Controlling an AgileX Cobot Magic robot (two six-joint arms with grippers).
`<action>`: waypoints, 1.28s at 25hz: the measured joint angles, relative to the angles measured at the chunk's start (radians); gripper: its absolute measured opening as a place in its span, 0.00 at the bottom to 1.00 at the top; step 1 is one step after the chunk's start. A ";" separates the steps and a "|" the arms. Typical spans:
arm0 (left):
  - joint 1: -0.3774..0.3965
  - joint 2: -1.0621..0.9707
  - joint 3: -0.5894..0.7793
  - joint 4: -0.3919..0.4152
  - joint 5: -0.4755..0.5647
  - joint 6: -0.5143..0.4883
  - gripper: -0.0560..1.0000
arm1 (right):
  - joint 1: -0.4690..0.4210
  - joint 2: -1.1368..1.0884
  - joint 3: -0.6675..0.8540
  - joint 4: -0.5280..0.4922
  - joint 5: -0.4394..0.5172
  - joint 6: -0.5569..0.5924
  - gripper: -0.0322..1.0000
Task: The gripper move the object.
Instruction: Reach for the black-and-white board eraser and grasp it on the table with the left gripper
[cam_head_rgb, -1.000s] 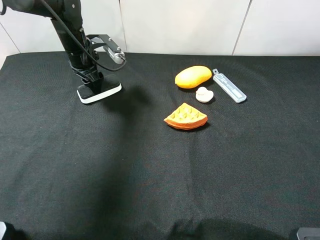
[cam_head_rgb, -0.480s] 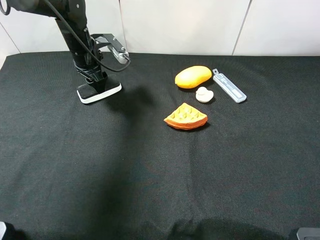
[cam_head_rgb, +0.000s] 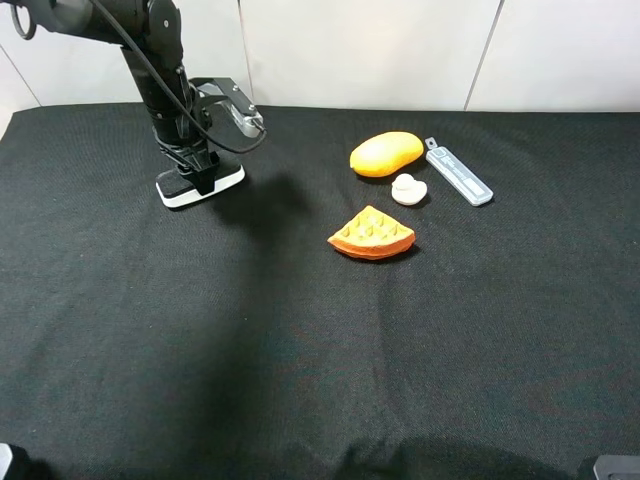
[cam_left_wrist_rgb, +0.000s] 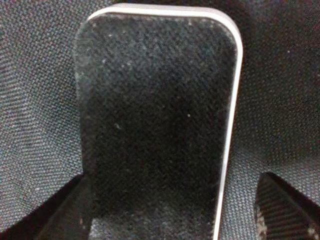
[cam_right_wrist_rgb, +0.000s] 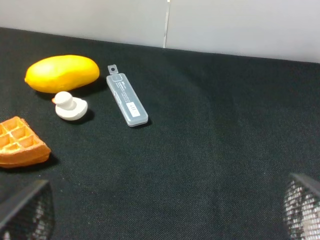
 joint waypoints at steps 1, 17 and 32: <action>0.000 0.000 0.000 0.000 0.000 0.000 0.72 | 0.000 0.000 0.000 0.000 0.000 0.000 0.70; 0.013 0.002 -0.007 -0.001 -0.017 0.000 0.72 | 0.000 0.000 0.000 0.000 0.000 0.000 0.70; 0.013 0.002 -0.011 -0.001 -0.024 0.000 0.72 | 0.000 0.000 0.000 0.000 0.001 0.000 0.70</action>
